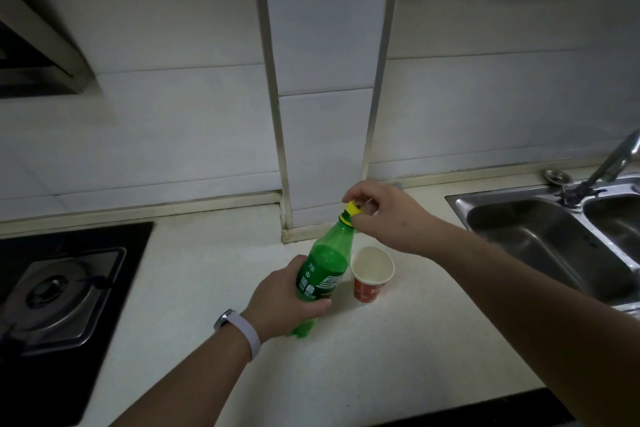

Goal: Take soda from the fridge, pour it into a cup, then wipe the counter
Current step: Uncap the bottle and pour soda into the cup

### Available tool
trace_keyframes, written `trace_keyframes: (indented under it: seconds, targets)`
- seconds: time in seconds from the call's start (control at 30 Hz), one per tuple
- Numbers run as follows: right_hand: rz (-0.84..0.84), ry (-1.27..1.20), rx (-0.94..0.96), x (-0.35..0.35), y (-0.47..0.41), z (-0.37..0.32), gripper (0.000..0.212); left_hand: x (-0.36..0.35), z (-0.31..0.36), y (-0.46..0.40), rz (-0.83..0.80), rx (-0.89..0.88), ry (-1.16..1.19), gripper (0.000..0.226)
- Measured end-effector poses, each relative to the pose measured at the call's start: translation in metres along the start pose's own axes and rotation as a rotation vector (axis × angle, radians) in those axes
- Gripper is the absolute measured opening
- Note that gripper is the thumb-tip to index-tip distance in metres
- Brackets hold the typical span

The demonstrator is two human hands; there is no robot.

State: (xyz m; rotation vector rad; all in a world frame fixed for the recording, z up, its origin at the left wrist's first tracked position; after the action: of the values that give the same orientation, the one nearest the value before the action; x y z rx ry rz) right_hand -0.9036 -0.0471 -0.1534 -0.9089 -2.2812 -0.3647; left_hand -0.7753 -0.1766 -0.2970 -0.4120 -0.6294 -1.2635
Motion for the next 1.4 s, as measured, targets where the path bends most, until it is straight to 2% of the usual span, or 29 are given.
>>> trace_keyframes:
  seconds: [0.23, 0.5, 0.67, 0.87, 1.4]
  targets:
    - [0.185, -0.082, -0.011, 0.018, 0.000, 0.020, 0.020, -0.004, -0.006, 0.000, -0.048, 0.023, -0.119, 0.059]
    - [0.210, -0.020, -0.047, 0.017, 0.005, 0.049, 0.022, -0.001, -0.018, -0.005, -0.131, 0.057, -0.330, 0.054]
    - [0.218, -0.011, -0.033, 0.017, 0.012, 0.063, 0.020, -0.002, -0.023, -0.008, -0.148, 0.095, -0.373, 0.055]
    - [0.212, 0.019, -0.057, 0.018, 0.015, 0.082, 0.019, -0.006, -0.022, -0.011, -0.173, 0.069, -0.496, 0.055]
    - [0.221, -0.026, -0.178, 0.003, 0.031, 0.124, 0.024, -0.019, -0.028, -0.015, -0.273, 0.107, -0.575, 0.051]
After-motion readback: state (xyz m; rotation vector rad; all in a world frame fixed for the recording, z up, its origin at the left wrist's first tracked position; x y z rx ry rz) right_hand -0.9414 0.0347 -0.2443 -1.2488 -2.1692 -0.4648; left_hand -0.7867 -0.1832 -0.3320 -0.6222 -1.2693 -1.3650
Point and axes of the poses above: each hand's wrist, its own y-axis away from the middle knuckle, its own x-axis out of the back of the hand, z = x × y, the point moved 7 cm from there along -y, towards the middle knuckle, and after that the axes turned 2 degrees about -x, right-handed, at the moved point
